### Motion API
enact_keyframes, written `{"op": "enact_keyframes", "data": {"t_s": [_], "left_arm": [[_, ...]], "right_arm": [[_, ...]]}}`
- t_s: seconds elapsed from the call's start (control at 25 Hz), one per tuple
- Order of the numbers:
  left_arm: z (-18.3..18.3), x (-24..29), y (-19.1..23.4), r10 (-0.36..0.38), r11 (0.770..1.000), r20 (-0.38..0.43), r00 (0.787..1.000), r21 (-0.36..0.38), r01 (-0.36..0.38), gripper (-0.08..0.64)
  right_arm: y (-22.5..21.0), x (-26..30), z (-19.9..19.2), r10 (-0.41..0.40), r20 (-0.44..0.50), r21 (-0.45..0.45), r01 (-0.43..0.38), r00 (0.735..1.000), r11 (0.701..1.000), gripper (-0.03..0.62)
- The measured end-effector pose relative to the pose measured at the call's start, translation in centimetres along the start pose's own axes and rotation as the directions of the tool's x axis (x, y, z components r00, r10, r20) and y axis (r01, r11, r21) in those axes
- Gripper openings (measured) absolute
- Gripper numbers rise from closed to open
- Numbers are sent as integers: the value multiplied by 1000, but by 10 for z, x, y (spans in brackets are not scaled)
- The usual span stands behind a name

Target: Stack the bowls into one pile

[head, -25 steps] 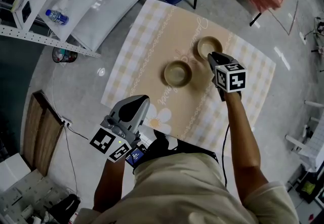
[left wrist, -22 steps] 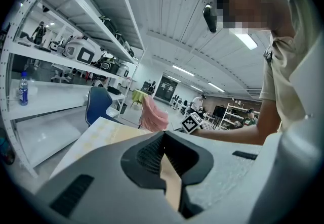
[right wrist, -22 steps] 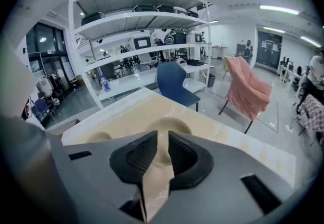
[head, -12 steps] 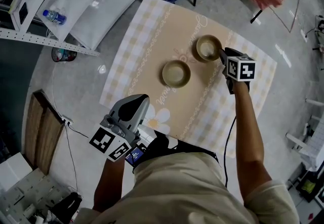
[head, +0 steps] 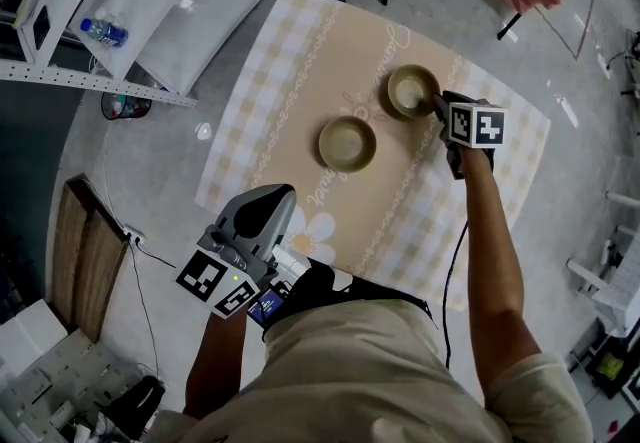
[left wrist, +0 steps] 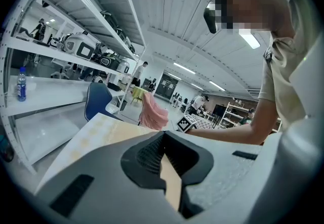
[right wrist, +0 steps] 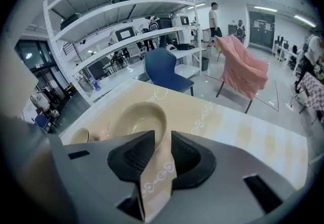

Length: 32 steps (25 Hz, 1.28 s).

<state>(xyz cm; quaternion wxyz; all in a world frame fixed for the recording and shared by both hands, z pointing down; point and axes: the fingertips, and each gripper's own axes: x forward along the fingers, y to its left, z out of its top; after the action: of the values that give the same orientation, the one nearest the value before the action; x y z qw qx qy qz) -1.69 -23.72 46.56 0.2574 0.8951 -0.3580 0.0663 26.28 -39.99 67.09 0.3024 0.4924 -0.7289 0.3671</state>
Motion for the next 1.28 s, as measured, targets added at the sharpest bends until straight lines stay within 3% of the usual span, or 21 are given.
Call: {"op": "enact_keyframes", "data": {"t_s": [0.12,0.28,0.88,1.28], "left_arm": [[-1,1,0,-2,1000,-2,1000,-1,2,6],[-2,2,0,-2,1000,-4,1000,-1,2,6],[-3,-13,-2,5,1000,11,1000,4,-5,6],[-2,-35,-4,17,1000,36,999,7,-17,6]], "right_arm": [[-1,3,-5,5,-17,52,-4,1000,999,89],[0,3,-6,11,-17,67,-10,1000,998,19],[24,-17,5,68,34,59,-69,997,996,6],[73,-43,17,144,76,26,-146,987,989,6]]}}
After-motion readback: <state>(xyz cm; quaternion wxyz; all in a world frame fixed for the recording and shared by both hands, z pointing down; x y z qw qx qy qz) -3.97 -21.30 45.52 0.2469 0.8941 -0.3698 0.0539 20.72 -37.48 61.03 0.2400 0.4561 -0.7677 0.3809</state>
